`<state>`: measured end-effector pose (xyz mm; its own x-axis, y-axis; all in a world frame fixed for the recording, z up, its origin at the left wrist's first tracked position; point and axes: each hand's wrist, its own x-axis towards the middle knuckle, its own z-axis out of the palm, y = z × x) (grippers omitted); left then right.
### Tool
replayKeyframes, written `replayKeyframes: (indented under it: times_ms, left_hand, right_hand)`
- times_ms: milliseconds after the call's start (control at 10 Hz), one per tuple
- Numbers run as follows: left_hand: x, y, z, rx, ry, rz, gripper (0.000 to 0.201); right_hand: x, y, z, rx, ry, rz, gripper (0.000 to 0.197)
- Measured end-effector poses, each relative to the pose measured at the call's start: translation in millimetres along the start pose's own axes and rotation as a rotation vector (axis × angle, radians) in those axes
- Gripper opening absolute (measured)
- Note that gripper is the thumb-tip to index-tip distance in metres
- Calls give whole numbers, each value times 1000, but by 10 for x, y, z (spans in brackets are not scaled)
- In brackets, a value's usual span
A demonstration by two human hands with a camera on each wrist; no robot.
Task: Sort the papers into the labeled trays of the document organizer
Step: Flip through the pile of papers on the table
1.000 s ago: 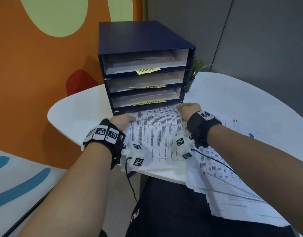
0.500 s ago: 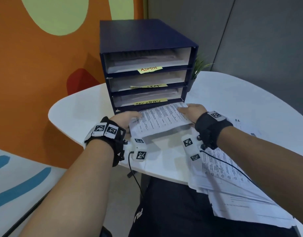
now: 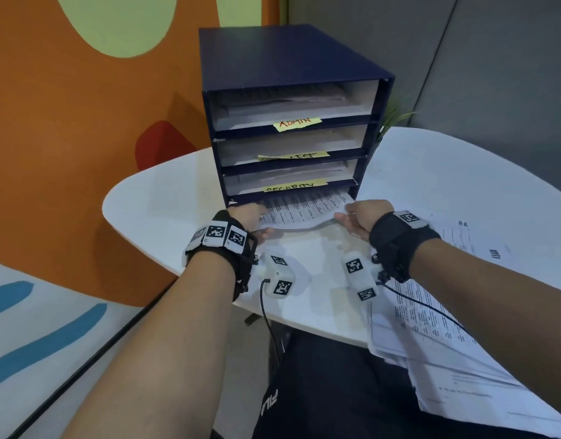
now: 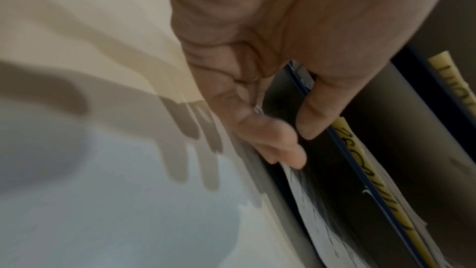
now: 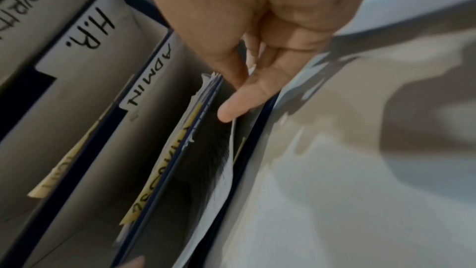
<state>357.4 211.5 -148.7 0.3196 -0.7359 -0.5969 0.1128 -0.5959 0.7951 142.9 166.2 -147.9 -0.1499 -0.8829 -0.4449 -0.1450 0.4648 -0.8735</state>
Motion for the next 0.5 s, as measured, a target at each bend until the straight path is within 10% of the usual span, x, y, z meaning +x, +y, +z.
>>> replayKeyframes:
  times_ms: [500]
  left_hand:
    - [-97, -36, -14, -184, 66, 96, 49]
  right_hand:
    - [301, 98, 251, 357, -219, 63, 42]
